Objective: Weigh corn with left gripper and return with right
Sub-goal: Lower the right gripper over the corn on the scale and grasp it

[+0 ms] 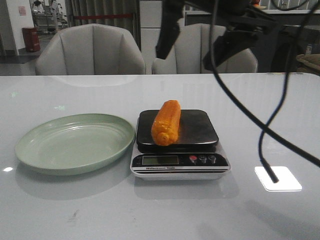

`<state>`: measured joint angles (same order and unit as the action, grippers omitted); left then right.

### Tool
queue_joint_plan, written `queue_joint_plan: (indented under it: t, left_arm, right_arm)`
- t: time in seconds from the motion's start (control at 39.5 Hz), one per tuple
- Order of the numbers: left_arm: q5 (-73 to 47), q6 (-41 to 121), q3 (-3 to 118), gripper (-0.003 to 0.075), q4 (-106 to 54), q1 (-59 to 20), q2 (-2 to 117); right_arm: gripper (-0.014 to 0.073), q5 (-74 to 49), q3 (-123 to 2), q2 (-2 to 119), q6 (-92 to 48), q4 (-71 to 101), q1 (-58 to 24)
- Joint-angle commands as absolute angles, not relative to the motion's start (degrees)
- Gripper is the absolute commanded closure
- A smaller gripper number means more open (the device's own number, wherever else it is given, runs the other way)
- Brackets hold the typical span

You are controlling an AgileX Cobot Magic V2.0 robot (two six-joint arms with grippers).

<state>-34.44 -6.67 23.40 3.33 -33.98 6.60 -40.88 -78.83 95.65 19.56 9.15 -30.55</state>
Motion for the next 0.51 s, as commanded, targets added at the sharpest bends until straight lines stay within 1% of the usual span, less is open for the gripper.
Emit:
queue_joint_plan:
  t: [0.0,0.15,0.35,0.43,0.48]
  left_arm:
    - [-29.83,-6.74,24.74,0.0607,3.41,-34.14,7.21]
    - [-29.83,-6.74,24.74,0.0607,3.41,-34.14,7.21]
    - [-29.83,-6.74,24.74,0.0607,3.41,-34.14,7.21]
    - [-29.83,-6.74,24.74,0.0607,3.41,-34.14,7.21]
    - [-29.83,-6.74,24.74,0.0607,3.41,-34.14,7.21]
  right_arm:
    - [0.0,-41.83,-85.89,98.19,25.73,5.16,-32.16]
    - [0.0,-47.75,-92.44,105.86,33.64,0.0,-34.19]
    - [0.0003,-56.21,-97.62,113.52,38.69,-0.41,-34.24]
    - [0.0045,-56.53,-98.28,115.3,39.6,-0.41,-34.24]
    - [0.0122,-56.47,-98.44,116.0,40.14,-0.41,-34.24]
